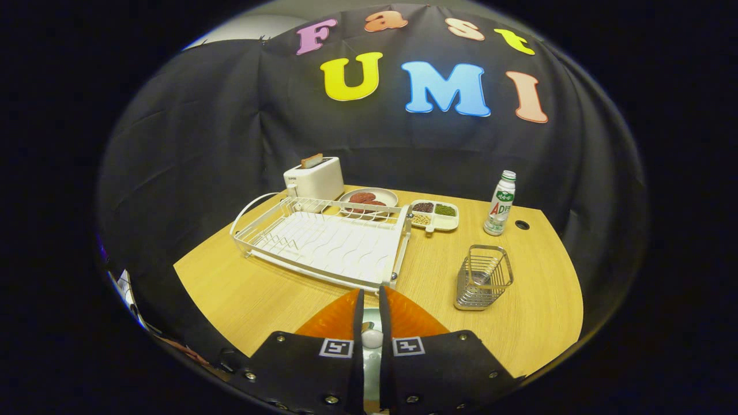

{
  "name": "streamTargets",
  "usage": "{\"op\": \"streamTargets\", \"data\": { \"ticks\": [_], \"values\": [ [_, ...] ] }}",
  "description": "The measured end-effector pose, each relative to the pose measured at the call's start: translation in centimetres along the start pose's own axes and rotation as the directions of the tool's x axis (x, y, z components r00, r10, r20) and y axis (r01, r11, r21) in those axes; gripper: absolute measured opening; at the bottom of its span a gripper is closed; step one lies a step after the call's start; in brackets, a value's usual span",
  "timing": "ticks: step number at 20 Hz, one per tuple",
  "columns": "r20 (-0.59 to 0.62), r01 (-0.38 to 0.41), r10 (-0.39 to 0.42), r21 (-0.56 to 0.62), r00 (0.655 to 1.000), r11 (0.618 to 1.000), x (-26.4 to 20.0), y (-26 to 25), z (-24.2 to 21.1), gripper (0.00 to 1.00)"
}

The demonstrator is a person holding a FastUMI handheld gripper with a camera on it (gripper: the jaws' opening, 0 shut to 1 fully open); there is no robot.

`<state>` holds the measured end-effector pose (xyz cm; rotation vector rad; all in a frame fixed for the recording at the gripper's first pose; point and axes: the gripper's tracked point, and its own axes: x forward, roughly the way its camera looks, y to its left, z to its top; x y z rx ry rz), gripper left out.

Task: Take the plate from the dish rack, then take the spoon from the basket and place it into the plate.

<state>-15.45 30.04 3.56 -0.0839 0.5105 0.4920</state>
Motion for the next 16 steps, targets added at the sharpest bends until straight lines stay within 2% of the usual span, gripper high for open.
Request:
{"op": "streamTargets", "data": {
  "ticks": [7,12,15,16],
  "values": [
    [-0.052,-0.053,0.051,-0.046,0.997,0.998,1.2,2.1,-1.2,0.11],
    [-0.083,-0.056,0.053,-0.027,0.995,0.998,1.9,2.7,-2.3,0.11],
    [-0.067,-0.043,0.04,-0.036,0.997,0.998,1.9,2.1,-2.2,0.15],
    [-0.063,-0.043,0.041,-0.035,0.997,0.998,1.9,1.9,-2.1,0.19]
  ]
}}
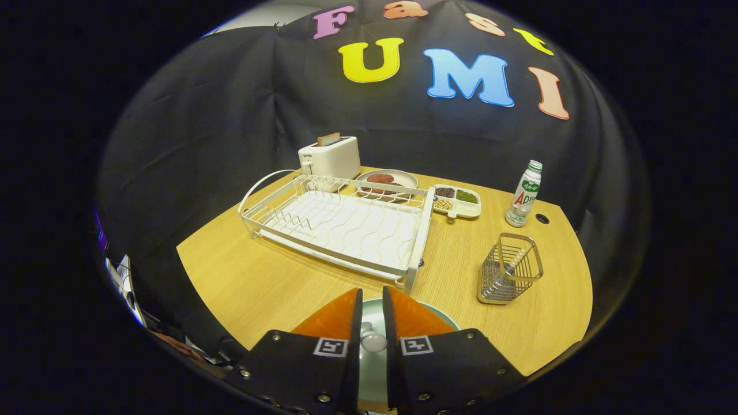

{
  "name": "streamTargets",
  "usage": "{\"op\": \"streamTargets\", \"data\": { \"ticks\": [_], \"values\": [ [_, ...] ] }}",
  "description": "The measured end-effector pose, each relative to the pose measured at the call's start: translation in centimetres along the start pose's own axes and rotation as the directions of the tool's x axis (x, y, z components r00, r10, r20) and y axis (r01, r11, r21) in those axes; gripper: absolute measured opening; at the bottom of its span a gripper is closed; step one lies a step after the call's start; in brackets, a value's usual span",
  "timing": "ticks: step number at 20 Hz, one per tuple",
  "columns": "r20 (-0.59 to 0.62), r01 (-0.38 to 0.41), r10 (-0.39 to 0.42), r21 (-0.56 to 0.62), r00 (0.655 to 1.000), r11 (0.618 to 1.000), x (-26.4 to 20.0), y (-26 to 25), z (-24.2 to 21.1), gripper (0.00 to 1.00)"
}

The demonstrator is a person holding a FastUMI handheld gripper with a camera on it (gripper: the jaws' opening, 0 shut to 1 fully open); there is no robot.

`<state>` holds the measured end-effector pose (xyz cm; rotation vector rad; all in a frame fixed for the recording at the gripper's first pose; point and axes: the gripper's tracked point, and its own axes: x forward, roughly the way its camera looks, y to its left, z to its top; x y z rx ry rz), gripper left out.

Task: Take the plate from the dish rack, then take the spoon from the basket and place it into the plate.

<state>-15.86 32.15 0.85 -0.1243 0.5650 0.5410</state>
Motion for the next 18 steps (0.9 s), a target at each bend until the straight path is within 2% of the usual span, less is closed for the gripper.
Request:
{"op": "streamTargets", "data": {
  "ticks": [2,4,8,13,18],
  "values": [
    [-0.002,0.025,-0.025,0.003,1.0,1.0,-0.3,-1.4,0.0,0.21],
    [0.009,0.062,-0.062,0.014,0.998,0.998,-0.7,-2.9,0.4,0.34],
    [0.129,0.164,-0.172,0.072,0.977,0.984,-3.5,-7.0,4.0,0.37],
    [0.276,0.297,-0.331,0.159,0.902,0.942,-9.1,-13.0,10.1,0.37],
    [0.389,0.361,-0.42,0.218,0.82,0.907,-14.8,-16.7,15.8,0.37]
  ]
}}
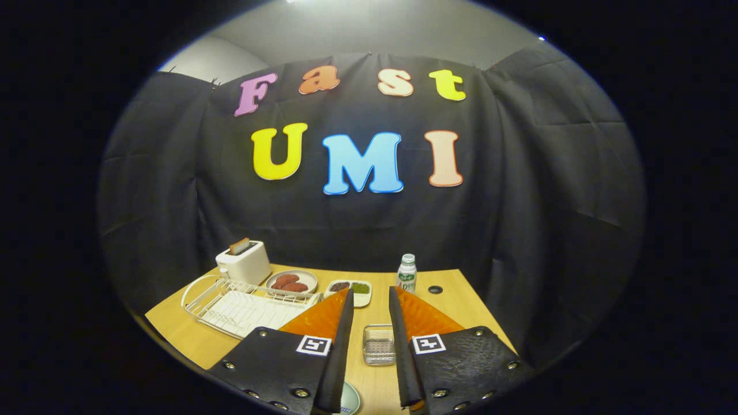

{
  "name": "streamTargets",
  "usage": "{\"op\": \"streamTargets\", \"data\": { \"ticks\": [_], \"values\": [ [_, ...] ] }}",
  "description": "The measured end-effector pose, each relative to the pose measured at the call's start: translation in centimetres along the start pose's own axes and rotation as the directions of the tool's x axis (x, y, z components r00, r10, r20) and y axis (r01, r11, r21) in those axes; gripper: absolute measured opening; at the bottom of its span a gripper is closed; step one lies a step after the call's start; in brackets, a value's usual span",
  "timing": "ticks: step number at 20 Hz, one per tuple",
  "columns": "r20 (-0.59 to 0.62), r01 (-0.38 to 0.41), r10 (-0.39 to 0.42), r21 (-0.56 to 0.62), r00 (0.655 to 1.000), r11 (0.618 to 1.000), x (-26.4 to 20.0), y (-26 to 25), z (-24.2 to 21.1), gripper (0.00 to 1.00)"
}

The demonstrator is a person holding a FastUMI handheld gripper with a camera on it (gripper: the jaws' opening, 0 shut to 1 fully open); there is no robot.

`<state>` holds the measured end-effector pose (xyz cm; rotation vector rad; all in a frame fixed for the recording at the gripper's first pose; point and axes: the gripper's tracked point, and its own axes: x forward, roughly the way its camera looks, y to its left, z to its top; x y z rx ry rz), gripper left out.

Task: Take the plate from the dish rack, then take the spoon from the basket and place it into the plate.

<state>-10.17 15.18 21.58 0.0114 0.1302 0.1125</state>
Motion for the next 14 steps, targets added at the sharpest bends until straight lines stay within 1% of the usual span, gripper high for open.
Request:
{"op": "streamTargets", "data": {
  "ticks": [1,2,4,5,11,14],
  "values": [
    [0.028,0.01,-0.01,0.004,1.0,1.0,-0.2,-0.5,1.2,0.37],
    [0.052,0.001,-0.001,0.014,0.999,1.0,-0.6,-0.4,2.1,0.39],
    [0.092,0.0,-0.002,0.02,0.996,1.0,-0.7,-0.6,3.3,0.98],
    [0.098,0.01,-0.011,0.013,0.995,1.0,-0.6,-0.8,3.3,0.95],
    [0.093,-0.004,0.006,-0.014,0.996,1.0,-0.6,-0.2,2.7,0.95],
    [0.088,-0.01,0.01,-0.002,0.996,1.0,-0.2,-0.1,2.5,0.95]
  ]
}}
